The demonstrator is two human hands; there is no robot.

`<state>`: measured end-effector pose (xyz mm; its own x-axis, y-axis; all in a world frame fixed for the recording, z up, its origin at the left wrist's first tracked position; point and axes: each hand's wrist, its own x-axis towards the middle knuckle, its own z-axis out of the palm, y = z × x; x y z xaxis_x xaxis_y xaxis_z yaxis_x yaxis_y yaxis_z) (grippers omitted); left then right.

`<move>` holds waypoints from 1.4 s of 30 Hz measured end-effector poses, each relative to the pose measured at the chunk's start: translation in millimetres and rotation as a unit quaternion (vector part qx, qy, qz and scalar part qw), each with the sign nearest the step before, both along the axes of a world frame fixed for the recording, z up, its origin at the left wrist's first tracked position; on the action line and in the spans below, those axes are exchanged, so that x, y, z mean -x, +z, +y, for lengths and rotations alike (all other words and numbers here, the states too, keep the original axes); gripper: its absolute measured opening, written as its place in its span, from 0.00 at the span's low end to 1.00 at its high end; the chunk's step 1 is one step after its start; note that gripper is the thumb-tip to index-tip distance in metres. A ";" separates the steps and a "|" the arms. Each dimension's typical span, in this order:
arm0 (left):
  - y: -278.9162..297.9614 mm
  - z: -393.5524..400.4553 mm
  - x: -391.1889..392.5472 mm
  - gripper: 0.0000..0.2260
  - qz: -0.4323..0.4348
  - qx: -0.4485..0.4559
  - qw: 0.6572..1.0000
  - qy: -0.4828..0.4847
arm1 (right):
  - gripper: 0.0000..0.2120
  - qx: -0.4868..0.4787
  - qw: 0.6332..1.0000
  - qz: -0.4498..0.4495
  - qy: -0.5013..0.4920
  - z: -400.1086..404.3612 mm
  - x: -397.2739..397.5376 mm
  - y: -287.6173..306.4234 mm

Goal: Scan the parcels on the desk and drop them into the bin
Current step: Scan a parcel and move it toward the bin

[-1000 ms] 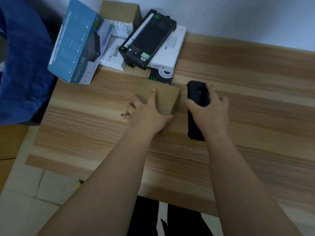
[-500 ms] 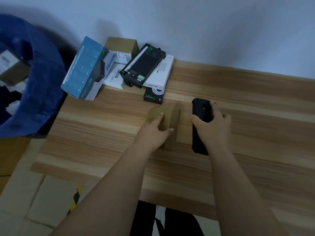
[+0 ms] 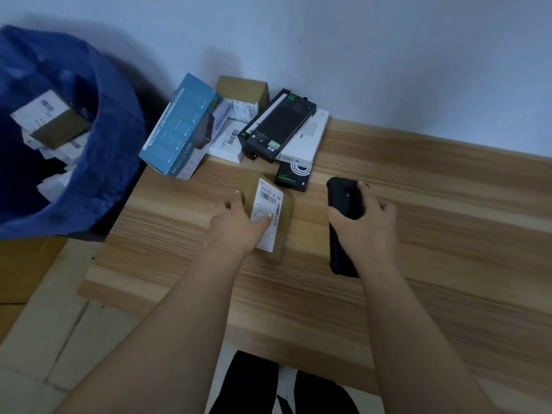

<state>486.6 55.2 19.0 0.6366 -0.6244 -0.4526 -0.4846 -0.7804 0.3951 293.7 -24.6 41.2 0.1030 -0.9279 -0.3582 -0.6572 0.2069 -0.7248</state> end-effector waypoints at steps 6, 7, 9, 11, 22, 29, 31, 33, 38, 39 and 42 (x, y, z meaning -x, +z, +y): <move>-22.4 2.6 -12.2 0.49 0.030 -0.012 0.999 0.042 | 0.35 -0.005 1.000 0.014 -0.007 6.2 -12.4 -9.3; -27.2 1.6 -14.6 0.49 0.051 -0.009 0.997 0.064 | 0.35 -0.009 1.000 0.017 -0.008 6.9 -14.8 -11.1; -35.9 -1.3 -18.0 0.50 0.087 -0.002 0.991 0.097 | 0.36 -0.013 1.000 0.017 -0.010 8.0 -18.3 -16.1; -42.5 -3.6 -18.6 0.51 0.099 0.004 0.990 0.103 | 0.36 -0.018 1.000 0.016 -0.008 8.2 -19.4 -21.3; -77.8 22.1 5.3 0.66 0.090 -0.025 0.995 0.021 | 0.36 -0.020 0.999 0.027 0.004 -2.6 -18.5 -34.3; -93.6 28.1 10.3 0.60 0.055 0.092 0.993 0.046 | 0.35 -0.012 0.998 0.038 0.051 -5.7 -25.8 -37.2; -94.1 26.6 11.1 0.59 0.046 0.090 0.994 0.045 | 0.35 -0.006 0.996 0.041 0.075 -6.0 -27.4 -36.8; -92.0 25.7 12.1 0.58 0.029 0.095 0.994 0.041 | 0.36 0.003 0.993 0.051 0.103 -5.6 -29.1 -34.8; -72.7 25.2 10.5 0.57 -0.054 0.127 0.990 -0.020 | 0.35 0.007 0.981 0.060 0.183 -5.3 -30.9 -10.9; -65.8 24.8 8.5 0.57 -0.077 0.127 0.988 -0.040 | 0.36 0.006 0.977 0.063 0.203 -6.2 -30.9 -2.8; -39.1 22.4 0.4 0.55 -0.136 0.124 0.979 -0.091 | 0.36 0.012 0.961 0.085 0.264 -11.1 -30.2 26.5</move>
<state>486.2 77.6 -20.1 0.5811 -0.8073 -0.1027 -0.7198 -0.5688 0.3980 323.9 -35.7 67.7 0.5029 -0.7708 -0.3911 -0.7756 -0.2026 -0.5978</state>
